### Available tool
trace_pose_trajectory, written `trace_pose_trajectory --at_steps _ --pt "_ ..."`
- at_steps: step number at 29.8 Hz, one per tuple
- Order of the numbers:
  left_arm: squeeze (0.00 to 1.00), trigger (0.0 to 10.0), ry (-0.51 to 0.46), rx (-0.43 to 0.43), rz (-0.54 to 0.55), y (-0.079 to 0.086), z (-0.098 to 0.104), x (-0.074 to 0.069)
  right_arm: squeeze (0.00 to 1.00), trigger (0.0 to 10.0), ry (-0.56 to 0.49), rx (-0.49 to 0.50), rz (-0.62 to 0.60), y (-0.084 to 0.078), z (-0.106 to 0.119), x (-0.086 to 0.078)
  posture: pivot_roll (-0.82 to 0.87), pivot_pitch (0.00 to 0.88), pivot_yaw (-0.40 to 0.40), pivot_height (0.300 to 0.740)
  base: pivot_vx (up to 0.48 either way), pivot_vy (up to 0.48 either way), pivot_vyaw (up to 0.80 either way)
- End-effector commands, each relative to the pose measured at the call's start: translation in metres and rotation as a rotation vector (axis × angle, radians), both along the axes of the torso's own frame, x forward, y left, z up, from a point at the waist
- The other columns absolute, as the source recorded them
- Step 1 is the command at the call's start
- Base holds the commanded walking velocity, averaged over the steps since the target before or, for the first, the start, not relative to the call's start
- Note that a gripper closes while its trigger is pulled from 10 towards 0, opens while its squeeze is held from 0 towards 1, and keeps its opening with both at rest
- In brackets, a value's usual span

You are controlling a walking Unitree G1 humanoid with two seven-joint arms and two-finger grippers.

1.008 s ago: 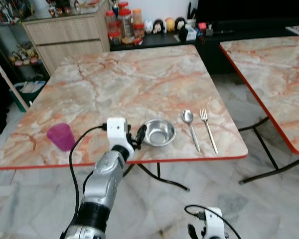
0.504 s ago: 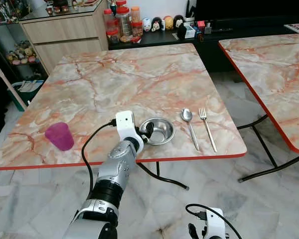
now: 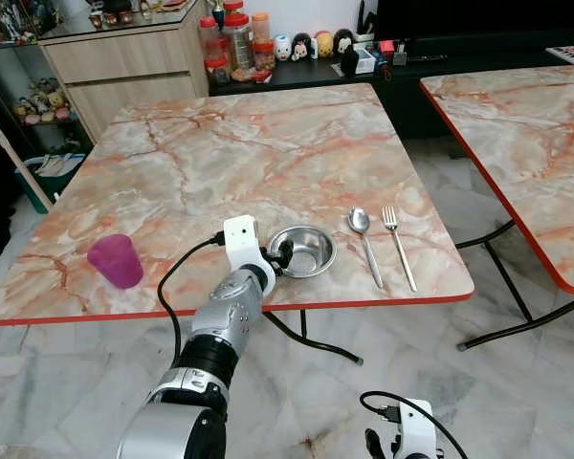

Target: Setting the table

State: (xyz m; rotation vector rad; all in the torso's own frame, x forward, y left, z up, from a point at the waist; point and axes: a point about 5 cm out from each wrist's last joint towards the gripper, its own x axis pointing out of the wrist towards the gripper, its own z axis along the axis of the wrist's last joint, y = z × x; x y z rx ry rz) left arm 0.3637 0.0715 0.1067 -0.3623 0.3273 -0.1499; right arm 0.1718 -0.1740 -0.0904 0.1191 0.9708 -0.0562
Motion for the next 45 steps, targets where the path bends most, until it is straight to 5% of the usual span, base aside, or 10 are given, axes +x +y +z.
trace_pose_trajectory --at_steps 1,27,28,29,30,31,45 --pt "0.00 10.0 -0.005 0.031 0.028 0.002 0.006 0.005 0.00 10.0 -0.003 0.008 -0.002 0.003 0.000 0.000 -0.17 0.000 0.098 0.740 0.000 0.000 0.00" --pt "0.00 10.0 0.086 -0.009 0.010 -0.004 -0.003 0.007 0.00 10.0 0.000 0.015 -0.016 0.004 -0.001 -0.001 -0.19 0.000 0.110 0.740 0.000 0.000 0.00" --pt "0.00 9.2 0.087 -0.012 0.006 -0.005 -0.003 0.006 0.00 10.0 0.000 0.015 -0.016 0.004 -0.001 -0.001 -0.19 0.000 0.110 0.740 0.000 0.000 0.00" --pt "0.00 2.9 0.088 -0.014 0.000 -0.006 -0.004 0.006 0.00 10.0 0.000 0.015 -0.017 0.004 -0.001 -0.001 -0.19 0.000 0.110 0.740 0.000 0.000 0.00" --pt "0.00 2.9 0.090 -0.016 0.000 -0.006 -0.004 0.006 0.00 10.0 0.000 0.015 -0.018 0.004 -0.001 -0.002 -0.19 0.000 0.110 0.740 0.000 0.000 0.00" --pt "0.00 0.0 0.094 -0.020 -0.002 -0.007 -0.005 0.005 0.00 10.0 0.001 0.015 -0.018 0.004 -0.001 -0.002 -0.19 0.000 0.110 0.740 0.000 0.000 0.00" --pt "0.00 0.0 0.091 -0.036 -0.016 -0.007 -0.003 0.007 0.00 10.0 0.003 0.019 -0.018 0.005 -0.001 -0.001 -0.18 0.000 0.110 0.740 0.000 0.000 0.00"
